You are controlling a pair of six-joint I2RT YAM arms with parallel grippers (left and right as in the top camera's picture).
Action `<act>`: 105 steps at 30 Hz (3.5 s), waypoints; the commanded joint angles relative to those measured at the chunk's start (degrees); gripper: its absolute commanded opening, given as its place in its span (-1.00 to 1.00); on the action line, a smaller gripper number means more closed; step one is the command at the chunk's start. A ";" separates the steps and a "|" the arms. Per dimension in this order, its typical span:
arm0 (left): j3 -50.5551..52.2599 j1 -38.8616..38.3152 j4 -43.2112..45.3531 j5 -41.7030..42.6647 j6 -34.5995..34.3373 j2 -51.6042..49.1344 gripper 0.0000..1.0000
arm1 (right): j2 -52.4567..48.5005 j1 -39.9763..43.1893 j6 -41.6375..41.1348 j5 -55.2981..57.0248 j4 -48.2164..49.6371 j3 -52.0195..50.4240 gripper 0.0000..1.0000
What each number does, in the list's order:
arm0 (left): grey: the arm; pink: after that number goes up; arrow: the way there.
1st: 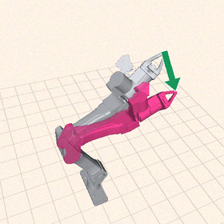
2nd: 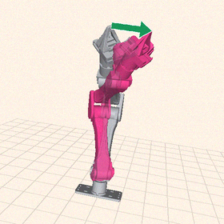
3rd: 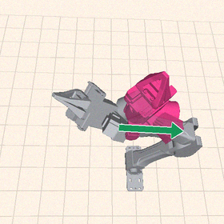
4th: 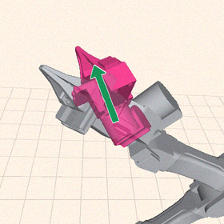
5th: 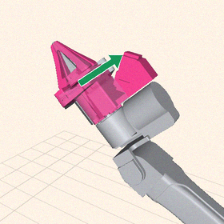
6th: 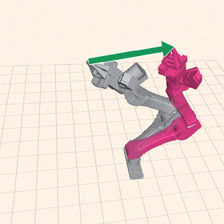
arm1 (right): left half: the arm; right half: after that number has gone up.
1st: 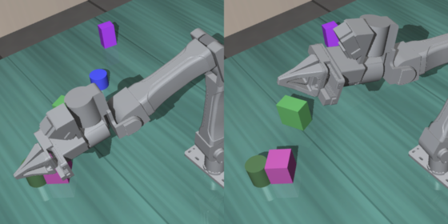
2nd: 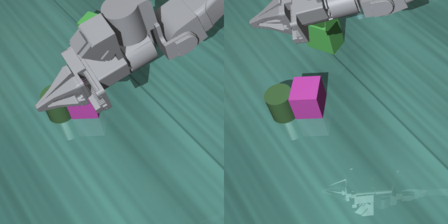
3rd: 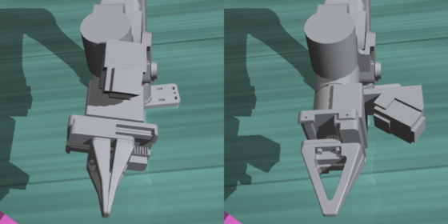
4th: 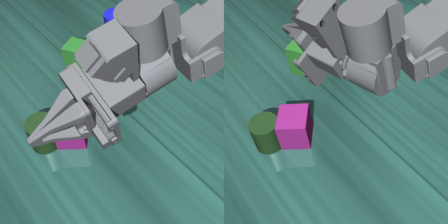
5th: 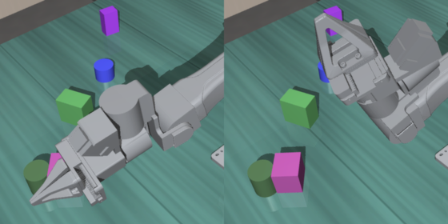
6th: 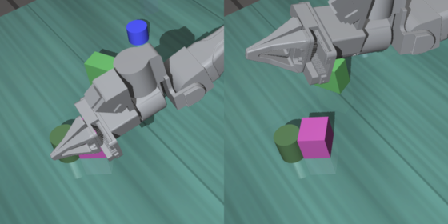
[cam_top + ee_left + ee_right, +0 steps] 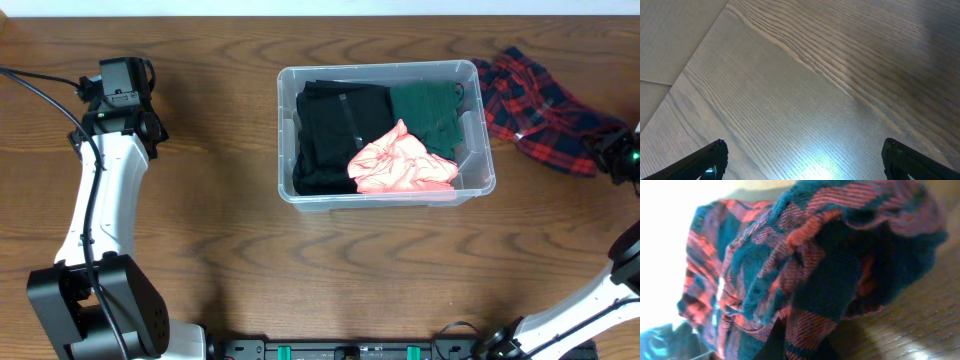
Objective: Pack container
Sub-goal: 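Lift the plaid shirt and carry it left over the container, then lower the plaid shirt into the container and release it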
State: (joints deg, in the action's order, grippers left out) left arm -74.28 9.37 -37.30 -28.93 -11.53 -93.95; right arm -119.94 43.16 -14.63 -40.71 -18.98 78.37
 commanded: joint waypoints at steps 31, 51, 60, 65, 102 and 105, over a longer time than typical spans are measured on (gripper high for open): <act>-0.79 0.22 -0.20 -0.92 0.57 0.72 0.96 | 47.93 -24.11 -10.88 -6.82 9.40 2.23 -0.97; -0.79 0.22 -0.20 -0.92 0.57 0.72 0.96 | 47.98 -43.04 -11.06 -14.32 9.35 2.21 -0.97; -0.79 0.22 -0.20 -0.92 0.57 0.72 0.96 | 44.11 -52.98 -11.08 -7.50 9.38 2.21 -0.97; -0.79 0.22 -0.17 -0.92 0.57 0.72 0.96 | 41.07 -57.33 -11.08 -4.68 10.62 2.21 -0.97; -0.79 0.22 -0.20 -0.92 0.57 0.72 0.96 | 35.43 -61.99 -15.54 0.42 11.87 2.16 -0.97; -0.79 0.22 -0.20 -0.92 0.57 0.72 0.96 | 35.39 -61.99 -15.54 0.52 11.93 2.14 -0.97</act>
State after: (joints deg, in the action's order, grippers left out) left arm -74.28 9.37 -37.30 -28.93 -11.53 -93.95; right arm -84.71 -17.91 -29.58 -40.14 -7.88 78.94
